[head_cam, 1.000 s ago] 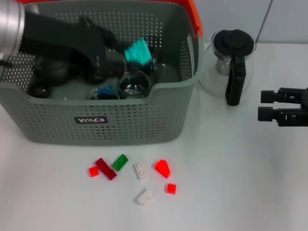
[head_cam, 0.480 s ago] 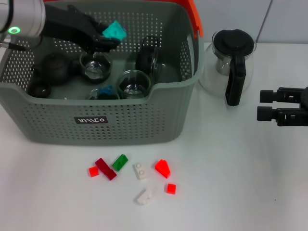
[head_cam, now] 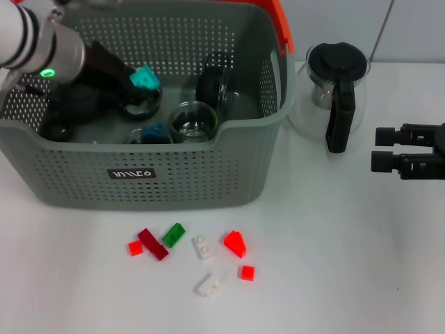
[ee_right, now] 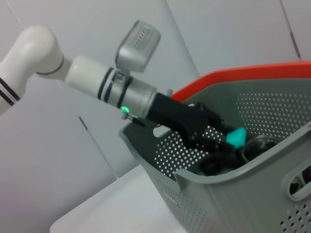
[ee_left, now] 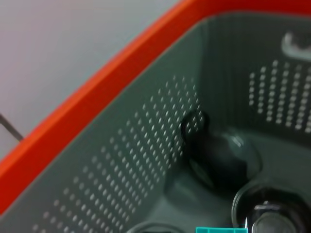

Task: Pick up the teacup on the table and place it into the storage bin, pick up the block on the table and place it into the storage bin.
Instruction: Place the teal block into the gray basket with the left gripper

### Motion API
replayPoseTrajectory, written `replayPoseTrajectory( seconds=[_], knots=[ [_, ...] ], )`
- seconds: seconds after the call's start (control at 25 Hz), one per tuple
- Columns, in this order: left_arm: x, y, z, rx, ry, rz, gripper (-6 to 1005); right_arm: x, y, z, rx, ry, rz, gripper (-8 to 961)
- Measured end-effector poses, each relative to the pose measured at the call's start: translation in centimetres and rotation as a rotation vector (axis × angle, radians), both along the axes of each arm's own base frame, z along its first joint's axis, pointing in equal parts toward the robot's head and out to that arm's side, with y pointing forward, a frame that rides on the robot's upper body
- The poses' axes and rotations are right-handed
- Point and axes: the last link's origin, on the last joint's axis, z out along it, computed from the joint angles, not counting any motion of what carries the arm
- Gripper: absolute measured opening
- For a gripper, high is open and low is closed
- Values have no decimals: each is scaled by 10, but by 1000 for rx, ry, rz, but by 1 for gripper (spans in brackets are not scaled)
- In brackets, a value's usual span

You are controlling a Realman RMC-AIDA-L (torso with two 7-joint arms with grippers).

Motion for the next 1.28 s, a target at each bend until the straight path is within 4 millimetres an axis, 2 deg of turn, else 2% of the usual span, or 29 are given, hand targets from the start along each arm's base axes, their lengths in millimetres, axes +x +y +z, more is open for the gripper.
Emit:
replayPoseTrajectory(
  seconds=[0.04, 0.16, 0.52, 0.88, 1.12, 1.28],
  knots=[
    [-3, 1, -8, 1, 33, 3, 436, 0, 0, 0, 1, 0, 0, 821],
    [-4, 3, -14, 11, 61, 3, 438, 0, 0, 0, -1, 2, -4, 821],
    [-13, 10, -20, 22, 139, 50, 444, -1, 1, 1, -4, 3, -7, 822],
    [-13, 10, -18, 35, 123, 73, 450, -1, 1, 1, -2, 2, -7, 822],
    [-8, 8, -6, 65, 70, 92, 454, -1, 1, 1, -3, 1, -5, 822],
    [3, -4, 17, 69, -61, 74, 661, -1, 1, 1, -4, 1, -3, 821]
  ],
)
